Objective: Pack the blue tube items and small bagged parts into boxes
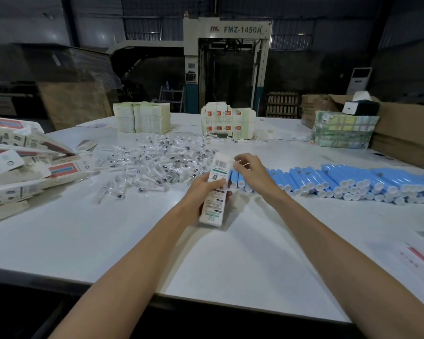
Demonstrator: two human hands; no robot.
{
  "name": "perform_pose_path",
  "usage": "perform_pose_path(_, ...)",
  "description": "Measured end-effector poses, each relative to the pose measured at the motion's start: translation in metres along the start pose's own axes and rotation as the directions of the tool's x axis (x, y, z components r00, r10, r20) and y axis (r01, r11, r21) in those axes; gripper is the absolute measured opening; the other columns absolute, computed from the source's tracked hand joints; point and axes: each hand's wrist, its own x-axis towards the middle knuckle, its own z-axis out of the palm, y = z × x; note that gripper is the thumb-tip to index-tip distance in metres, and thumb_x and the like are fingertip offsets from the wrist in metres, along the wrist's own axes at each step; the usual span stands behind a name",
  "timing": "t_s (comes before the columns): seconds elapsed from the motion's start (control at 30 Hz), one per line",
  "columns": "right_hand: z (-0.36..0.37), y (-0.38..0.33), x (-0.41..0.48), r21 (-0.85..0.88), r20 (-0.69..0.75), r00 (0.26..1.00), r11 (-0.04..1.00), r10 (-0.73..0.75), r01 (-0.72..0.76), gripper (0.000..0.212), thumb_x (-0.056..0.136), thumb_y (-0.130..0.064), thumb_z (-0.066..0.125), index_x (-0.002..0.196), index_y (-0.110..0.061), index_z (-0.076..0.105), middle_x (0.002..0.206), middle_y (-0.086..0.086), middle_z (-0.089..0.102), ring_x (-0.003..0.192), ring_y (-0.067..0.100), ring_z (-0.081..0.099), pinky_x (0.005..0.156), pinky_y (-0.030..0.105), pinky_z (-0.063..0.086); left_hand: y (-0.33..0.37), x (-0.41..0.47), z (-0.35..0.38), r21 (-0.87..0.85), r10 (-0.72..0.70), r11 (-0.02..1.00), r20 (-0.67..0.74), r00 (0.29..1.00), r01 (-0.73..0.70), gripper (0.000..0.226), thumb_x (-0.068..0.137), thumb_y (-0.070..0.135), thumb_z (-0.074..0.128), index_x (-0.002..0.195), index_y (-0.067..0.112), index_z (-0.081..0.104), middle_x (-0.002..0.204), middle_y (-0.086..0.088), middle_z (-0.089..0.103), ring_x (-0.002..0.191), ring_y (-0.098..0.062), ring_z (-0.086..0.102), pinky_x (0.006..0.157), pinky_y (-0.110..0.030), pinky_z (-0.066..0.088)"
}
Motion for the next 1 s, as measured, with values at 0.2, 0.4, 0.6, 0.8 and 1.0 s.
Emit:
perform_pose_path(0.2, 0.051, 0.009, 0.021, -0.251, 0.059, 0.991, 0.959, -0.119, 0.130, 0.025, 0.104, -0.006, 0.052, 0.125, -0.009, 0.066, 0.124, 0.009, 0.061, 0.111, 0.022, 0.060, 0.092, 0.030, 0.049, 0.002, 0.013, -0.030, 0.070, 0.074, 0.996, -0.350, 0.934, -0.053, 0.026, 0.102, 0.010, 0.065, 0.128, 0.013, 0.065, 0.095, -0.015, 0.082, 0.069, -0.027, 0.078, 0.057, -0.037, 0.062)
perform_pose_path(0.4, 0.092, 0.011, 0.043, -0.525, 0.209, 0.950, 0.793, -0.232, 0.309, 0.034, 0.102, -0.013, 0.055, 0.136, -0.012, 0.059, 0.135, 0.008, 0.057, 0.130, 0.027, 0.047, 0.104, 0.046, 0.044, 0.003, 0.018, -0.050, 0.069, 0.156, 0.987, -0.564, 0.811, -0.142, 0.027, 0.101, 0.016, 0.062, 0.128, 0.016, 0.060, 0.101, -0.014, 0.079, 0.070, -0.029, 0.076, 0.053, -0.034, 0.059)
perform_pose_path(0.6, 0.119, 0.006, 0.055, -0.744, 0.276, 0.945, 0.582, -0.178, 0.327, 0.044, 0.091, -0.001, 0.061, 0.134, -0.007, 0.058, 0.140, 0.014, 0.048, 0.131, 0.032, 0.044, 0.102, 0.045, 0.044, 0.005, 0.018, -0.056, 0.026, 0.145, 0.986, -0.601, 0.786, -0.162, 0.025, 0.104, 0.017, 0.058, 0.129, 0.017, 0.058, 0.100, -0.012, 0.080, 0.065, -0.024, 0.073, 0.058, -0.034, 0.059)
perform_pose_path(0.8, 0.127, 0.013, 0.051, -0.791, 0.242, 0.940, 0.513, -0.239, 0.334, 0.035, 0.084, 0.013, 0.069, 0.115, -0.002, 0.066, 0.134, 0.017, 0.050, 0.125, 0.033, 0.050, 0.083, 0.038, 0.047, 0.006, 0.017, -0.049, 0.022, 0.180, 0.979, -0.552, 0.814, -0.202, 0.020, 0.104, 0.014, 0.057, 0.124, 0.020, 0.059, 0.096, -0.012, 0.081, 0.069, -0.026, 0.074, 0.063, -0.038, 0.063)
perform_pose_path(1.0, 0.111, 0.023, 0.042, -0.737, 0.190, 0.903, 0.551, -0.386, 0.391, 0.032, 0.087, 0.010, 0.069, 0.115, -0.005, 0.063, 0.128, 0.011, 0.051, 0.115, 0.026, 0.054, 0.075, 0.034, 0.049, 0.009, 0.014, -0.043, -0.037, 0.175, 0.974, -0.495, 0.851, -0.222, 0.019, 0.105, 0.011, 0.056, 0.124, 0.013, 0.059, 0.096, -0.015, 0.080, 0.069, -0.029, 0.074, 0.065, -0.043, 0.064)
